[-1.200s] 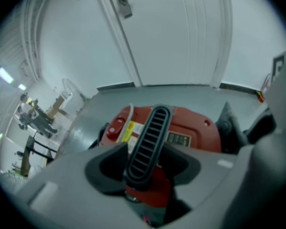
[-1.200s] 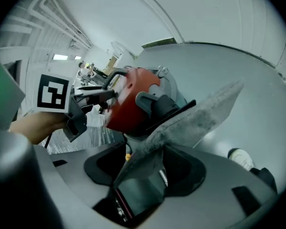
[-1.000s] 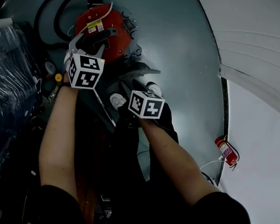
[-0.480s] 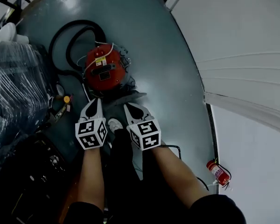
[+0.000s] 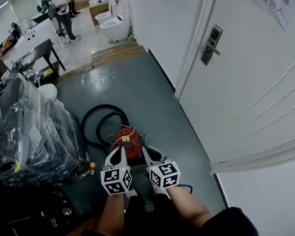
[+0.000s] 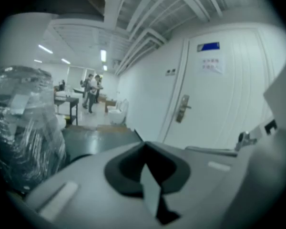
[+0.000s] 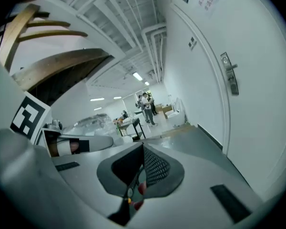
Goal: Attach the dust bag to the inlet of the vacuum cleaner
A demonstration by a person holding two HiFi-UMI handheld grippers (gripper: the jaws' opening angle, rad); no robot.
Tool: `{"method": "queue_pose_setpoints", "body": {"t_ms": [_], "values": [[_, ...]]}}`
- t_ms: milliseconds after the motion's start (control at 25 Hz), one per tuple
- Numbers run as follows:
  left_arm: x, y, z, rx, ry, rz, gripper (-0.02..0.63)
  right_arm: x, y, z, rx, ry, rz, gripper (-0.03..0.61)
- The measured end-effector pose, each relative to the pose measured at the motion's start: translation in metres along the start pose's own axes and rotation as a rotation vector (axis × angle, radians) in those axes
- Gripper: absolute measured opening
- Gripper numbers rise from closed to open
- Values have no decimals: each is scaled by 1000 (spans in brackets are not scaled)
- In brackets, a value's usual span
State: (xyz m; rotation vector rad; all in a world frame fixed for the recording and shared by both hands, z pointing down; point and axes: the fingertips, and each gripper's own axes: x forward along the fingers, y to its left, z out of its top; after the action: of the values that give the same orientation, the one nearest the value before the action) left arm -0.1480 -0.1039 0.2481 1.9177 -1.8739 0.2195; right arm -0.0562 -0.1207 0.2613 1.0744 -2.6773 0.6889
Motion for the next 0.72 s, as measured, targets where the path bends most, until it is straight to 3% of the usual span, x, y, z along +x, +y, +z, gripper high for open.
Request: {"method": "queue_pose_setpoints", "body": {"t_ms": [200,320,440,560,720], "values": [[-36,-20,128,60,-219,-10,-2,-18,53,135,-117,-218,91,-2],[-59,-27,181,80,-263,0,-2,-32,79,194,-138,-291,163,-2],[-79,-30,229,101,-318,7,-2,-40,94,246,-210,-373,144,-2],[-92,-29,255,121,-358,21,-2,-46,109,276,-249,-420,111,-2],[-91,-21,260,150,-363,52,-2,-40,122,280,-302,-407,77,-3]]}}
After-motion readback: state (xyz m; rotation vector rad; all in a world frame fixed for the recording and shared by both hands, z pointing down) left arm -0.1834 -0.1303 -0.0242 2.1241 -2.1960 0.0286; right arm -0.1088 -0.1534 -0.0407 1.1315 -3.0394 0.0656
